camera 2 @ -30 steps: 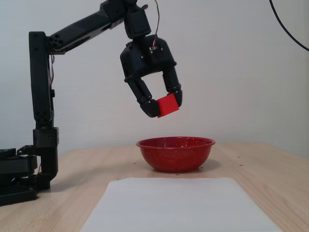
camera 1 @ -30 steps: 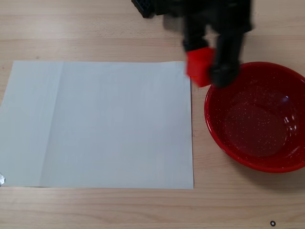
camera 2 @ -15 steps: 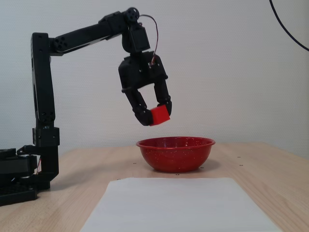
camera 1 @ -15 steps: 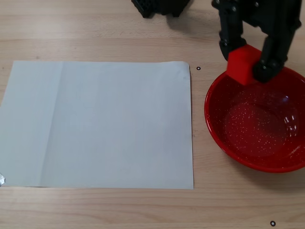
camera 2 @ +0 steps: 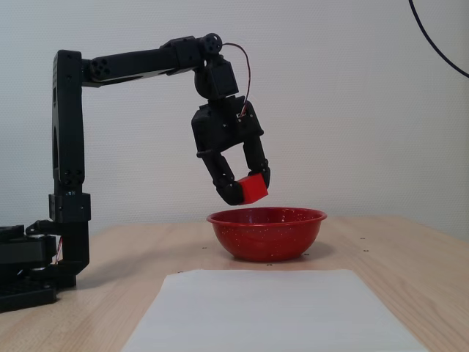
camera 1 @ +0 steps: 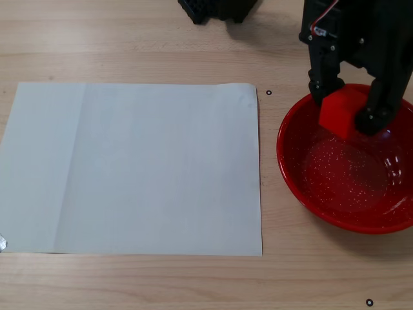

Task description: Grasp the red cube and put it in the red bowl.

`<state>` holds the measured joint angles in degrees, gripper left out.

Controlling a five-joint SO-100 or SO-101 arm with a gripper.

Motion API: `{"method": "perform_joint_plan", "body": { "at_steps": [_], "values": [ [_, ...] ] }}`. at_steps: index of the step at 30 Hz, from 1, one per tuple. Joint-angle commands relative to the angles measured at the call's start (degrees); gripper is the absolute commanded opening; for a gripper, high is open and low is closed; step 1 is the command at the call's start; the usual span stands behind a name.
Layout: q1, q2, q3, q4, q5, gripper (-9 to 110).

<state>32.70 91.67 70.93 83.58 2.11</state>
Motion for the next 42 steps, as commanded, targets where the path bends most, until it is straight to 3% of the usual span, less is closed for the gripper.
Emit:
{"method": "perform_joint_plan", "body": {
  "at_steps": [1, 7, 22, 25, 42],
  "values": [
    [0.1, 3.0, -3.6, -0.2, -1.9, 39],
    [-0.5, 3.2, -9.2, 4.7, -3.3, 39],
    [-12.1, 14.7, -10.8, 11.9, -0.9, 9],
    [-15.7, 19.0, -6.2, 10.1, -1.1, 0],
    [-30.4, 48.3, 38.1, -9.3, -3.4, 0]
  ]
}}
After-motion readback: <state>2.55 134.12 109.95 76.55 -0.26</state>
